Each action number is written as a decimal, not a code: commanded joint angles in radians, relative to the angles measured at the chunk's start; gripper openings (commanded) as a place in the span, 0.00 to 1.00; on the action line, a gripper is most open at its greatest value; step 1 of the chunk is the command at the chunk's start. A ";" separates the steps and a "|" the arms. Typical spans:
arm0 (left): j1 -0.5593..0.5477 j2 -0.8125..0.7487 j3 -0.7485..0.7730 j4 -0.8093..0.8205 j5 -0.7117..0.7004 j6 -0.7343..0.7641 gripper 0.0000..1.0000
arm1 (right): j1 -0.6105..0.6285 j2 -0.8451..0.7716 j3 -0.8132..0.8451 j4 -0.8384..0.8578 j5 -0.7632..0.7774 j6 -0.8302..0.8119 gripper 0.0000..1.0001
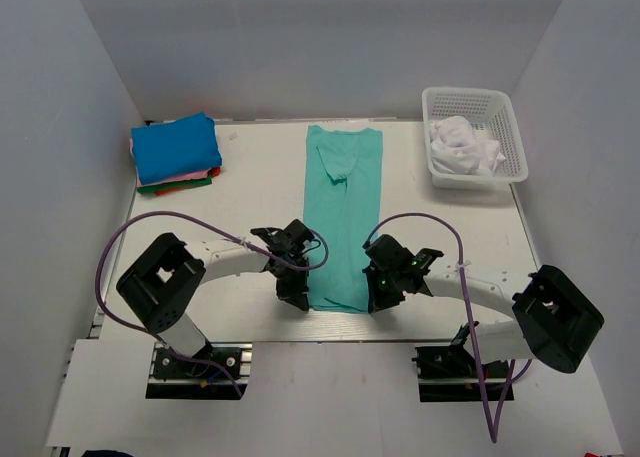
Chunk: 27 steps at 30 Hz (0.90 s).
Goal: Fold and stack the t-shirts
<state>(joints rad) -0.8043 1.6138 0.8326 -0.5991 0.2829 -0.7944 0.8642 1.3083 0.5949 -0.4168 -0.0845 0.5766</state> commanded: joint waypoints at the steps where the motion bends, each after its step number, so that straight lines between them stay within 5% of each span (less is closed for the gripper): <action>1: -0.007 -0.032 0.028 -0.004 -0.073 0.009 0.00 | -0.001 -0.014 0.003 -0.036 -0.011 -0.014 0.00; 15: 0.013 -0.057 0.321 -0.157 -0.188 0.000 0.00 | -0.019 0.020 0.278 -0.186 0.267 -0.060 0.00; 27: 0.086 0.047 0.527 -0.208 -0.344 0.009 0.00 | -0.126 0.184 0.488 -0.139 0.296 -0.164 0.00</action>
<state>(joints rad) -0.7490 1.6581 1.3148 -0.7853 -0.0002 -0.7925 0.7609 1.4670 1.0233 -0.5632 0.1921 0.4587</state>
